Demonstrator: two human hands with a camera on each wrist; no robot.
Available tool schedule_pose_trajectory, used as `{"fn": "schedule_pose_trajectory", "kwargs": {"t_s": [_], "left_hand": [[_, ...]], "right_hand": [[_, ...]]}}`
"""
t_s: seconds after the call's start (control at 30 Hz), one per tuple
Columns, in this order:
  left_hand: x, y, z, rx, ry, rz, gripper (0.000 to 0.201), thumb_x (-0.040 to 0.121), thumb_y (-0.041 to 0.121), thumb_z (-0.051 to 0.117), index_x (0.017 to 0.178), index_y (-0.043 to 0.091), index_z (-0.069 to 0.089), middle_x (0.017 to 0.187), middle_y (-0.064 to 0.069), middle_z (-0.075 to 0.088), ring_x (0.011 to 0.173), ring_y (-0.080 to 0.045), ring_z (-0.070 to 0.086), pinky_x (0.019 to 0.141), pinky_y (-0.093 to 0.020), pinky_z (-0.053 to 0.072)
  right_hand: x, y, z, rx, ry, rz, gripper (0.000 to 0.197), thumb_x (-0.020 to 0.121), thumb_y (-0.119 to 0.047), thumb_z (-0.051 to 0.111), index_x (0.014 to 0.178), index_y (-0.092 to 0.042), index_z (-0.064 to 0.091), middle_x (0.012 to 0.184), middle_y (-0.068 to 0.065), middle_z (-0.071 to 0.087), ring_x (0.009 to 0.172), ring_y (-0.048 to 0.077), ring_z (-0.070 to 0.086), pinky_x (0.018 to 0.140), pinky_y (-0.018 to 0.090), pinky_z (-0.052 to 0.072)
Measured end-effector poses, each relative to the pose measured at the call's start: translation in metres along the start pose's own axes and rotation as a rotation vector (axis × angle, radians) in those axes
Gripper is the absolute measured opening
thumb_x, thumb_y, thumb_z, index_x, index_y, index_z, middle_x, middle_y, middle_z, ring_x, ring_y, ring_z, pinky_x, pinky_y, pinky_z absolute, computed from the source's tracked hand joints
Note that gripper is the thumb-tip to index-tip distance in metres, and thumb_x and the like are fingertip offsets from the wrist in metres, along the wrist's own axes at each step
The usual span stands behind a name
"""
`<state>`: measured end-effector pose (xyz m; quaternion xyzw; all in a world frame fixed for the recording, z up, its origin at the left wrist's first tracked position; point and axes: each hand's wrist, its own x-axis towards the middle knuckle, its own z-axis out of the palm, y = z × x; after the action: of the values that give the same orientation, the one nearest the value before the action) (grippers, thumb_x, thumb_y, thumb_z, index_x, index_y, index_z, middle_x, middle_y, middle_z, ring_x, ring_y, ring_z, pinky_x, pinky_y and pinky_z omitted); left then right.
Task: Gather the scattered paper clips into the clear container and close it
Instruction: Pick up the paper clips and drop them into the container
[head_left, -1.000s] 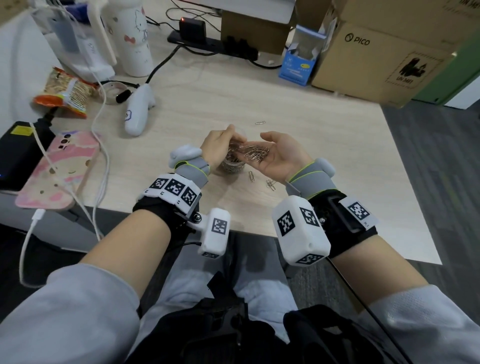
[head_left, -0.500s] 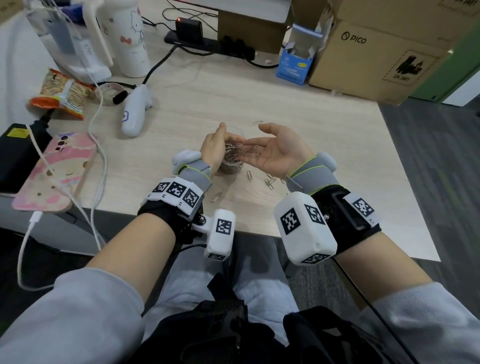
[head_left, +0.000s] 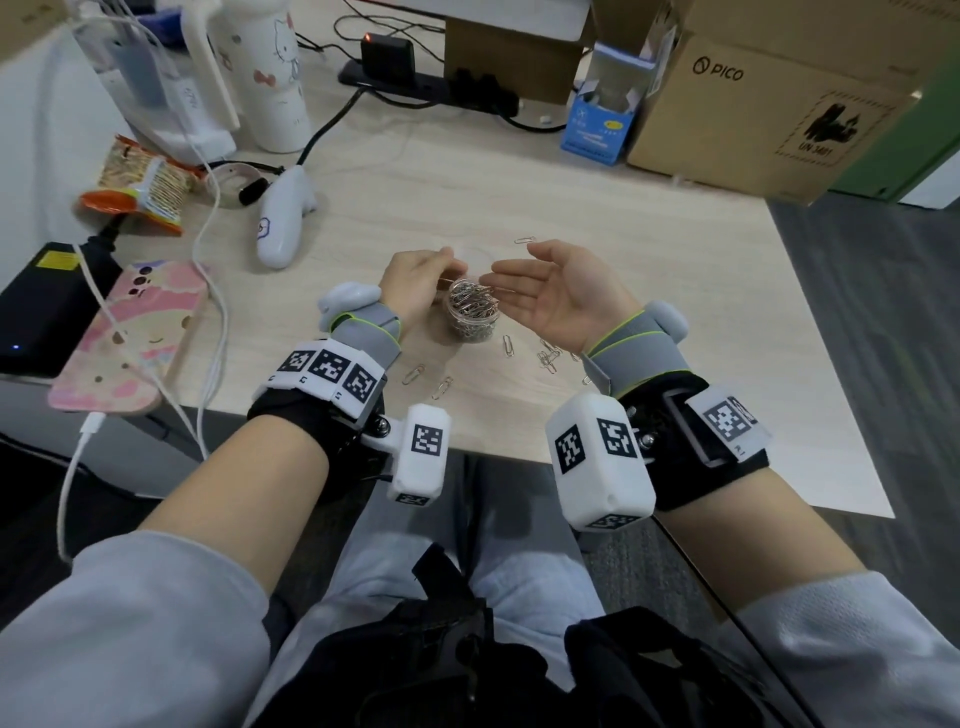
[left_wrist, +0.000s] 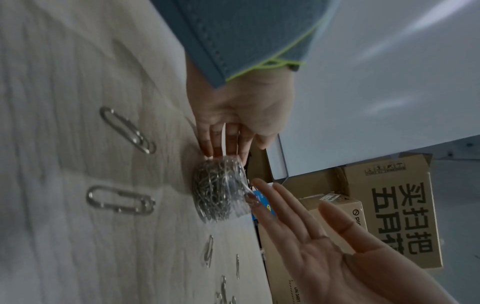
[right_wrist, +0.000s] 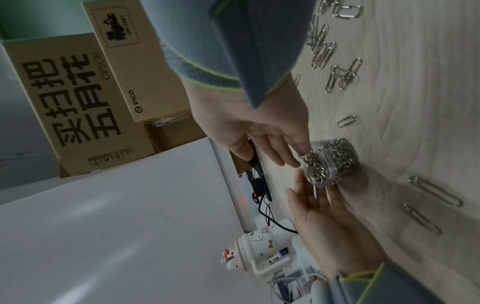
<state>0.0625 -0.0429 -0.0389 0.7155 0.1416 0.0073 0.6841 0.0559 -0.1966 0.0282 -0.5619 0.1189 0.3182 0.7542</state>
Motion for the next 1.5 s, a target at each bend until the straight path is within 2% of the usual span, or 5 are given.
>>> {"fn": "schedule_pose_trajectory", "kwargs": {"t_s": [0.17,0.5,0.73,1.23,1.5], "left_hand": [[-0.004,-0.001,-0.021,0.326,0.080,-0.028,0.022,0.083,0.020,0.061,0.061,0.023,0.060,0.072,-0.008,0.063,0.068,-0.022,0.056,0.073,-0.031,0.053],[-0.050,0.013,-0.035,1.007,-0.007,-0.135,0.065,0.051,0.065,0.076,0.078,0.005,0.072,0.071,-0.011,0.070,0.066,-0.023,0.058,0.071,-0.031,0.050],[-0.072,0.009,-0.025,1.097,-0.033,-0.098,0.063,0.049,0.052,0.084,0.089,0.005,0.070,0.089,-0.012,0.073,0.086,-0.026,0.069,0.080,-0.034,0.054],[-0.082,0.005,-0.002,1.235,-0.089,0.104,0.016,0.080,0.009,0.057,0.091,0.007,0.069,0.092,-0.014,0.071,0.076,-0.027,0.059,0.067,-0.027,0.042],[-0.063,0.025,-0.001,0.918,-0.077,0.316,0.013,0.075,0.015,0.069,0.087,0.015,0.074,0.080,-0.001,0.065,0.076,-0.015,0.056,0.073,-0.022,0.043]], "right_hand": [[0.003,0.011,-0.004,-0.035,0.069,-0.100,0.033,0.096,-0.016,0.036,0.084,-0.001,0.062,0.086,0.011,0.067,0.088,0.021,0.062,0.086,0.025,0.049],[-0.013,0.037,-0.013,-0.039,0.139,-0.258,0.022,0.092,-0.004,0.040,0.083,0.000,0.060,0.086,0.013,0.066,0.073,0.022,0.067,0.067,0.023,0.057],[-0.022,0.056,-0.023,-0.172,0.221,-0.286,0.009,0.090,-0.006,0.052,0.089,-0.005,0.061,0.081,0.005,0.066,0.049,0.010,0.065,0.048,0.016,0.051],[-0.025,0.064,-0.064,-0.492,0.564,-0.437,0.012,0.078,-0.007,0.060,0.080,-0.016,0.069,0.070,-0.003,0.061,0.051,0.011,0.054,0.047,0.022,0.040],[-0.015,0.064,-0.084,-0.917,0.669,-0.356,0.062,0.063,-0.029,0.081,0.121,-0.017,0.061,0.130,0.003,0.051,0.109,0.020,0.058,0.093,0.023,0.044]]}}
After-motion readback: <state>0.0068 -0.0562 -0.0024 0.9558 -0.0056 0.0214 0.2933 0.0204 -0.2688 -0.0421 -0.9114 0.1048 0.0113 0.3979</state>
